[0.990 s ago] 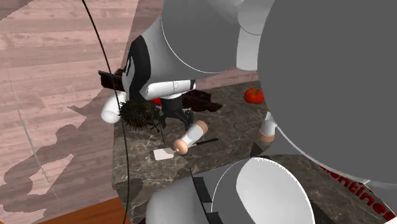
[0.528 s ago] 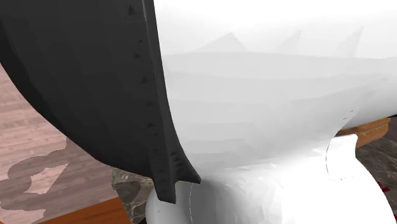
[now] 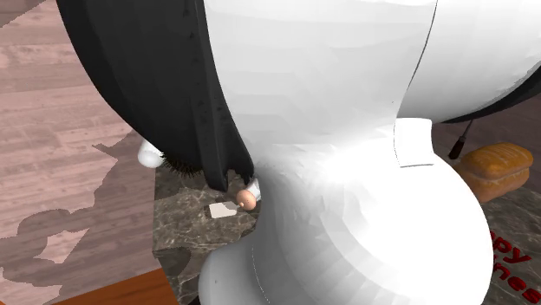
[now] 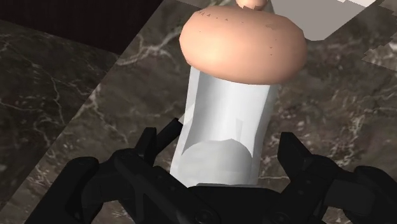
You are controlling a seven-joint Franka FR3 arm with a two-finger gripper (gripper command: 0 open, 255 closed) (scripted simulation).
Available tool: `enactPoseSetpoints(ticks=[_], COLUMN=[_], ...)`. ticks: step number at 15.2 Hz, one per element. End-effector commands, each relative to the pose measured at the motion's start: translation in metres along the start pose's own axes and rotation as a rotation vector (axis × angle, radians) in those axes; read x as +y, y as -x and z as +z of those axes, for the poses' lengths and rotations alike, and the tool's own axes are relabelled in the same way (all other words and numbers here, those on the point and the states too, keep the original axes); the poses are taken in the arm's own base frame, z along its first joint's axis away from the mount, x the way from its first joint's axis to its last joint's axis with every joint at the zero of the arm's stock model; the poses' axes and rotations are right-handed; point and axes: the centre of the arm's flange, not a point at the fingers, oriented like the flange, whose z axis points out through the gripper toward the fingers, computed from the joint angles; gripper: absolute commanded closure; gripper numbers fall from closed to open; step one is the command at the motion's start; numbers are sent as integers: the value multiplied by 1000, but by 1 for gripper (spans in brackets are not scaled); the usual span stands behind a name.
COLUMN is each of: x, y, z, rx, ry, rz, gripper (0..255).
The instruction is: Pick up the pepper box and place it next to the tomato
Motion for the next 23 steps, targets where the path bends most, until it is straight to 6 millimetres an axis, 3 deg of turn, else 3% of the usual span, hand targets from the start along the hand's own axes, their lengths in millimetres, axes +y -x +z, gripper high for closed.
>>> enactPoseSetpoints(ticks=[1, 5, 6, 15, 23], x=[0, 0, 0, 0, 0], y=[0, 0, 0, 0, -7], z=[1, 1, 1, 1, -40], rx=[0, 0, 0, 0, 0], ry=[0, 0, 0, 0, 0], rz=[0, 0, 0, 0, 0], gripper=[0, 0, 255, 255, 255])
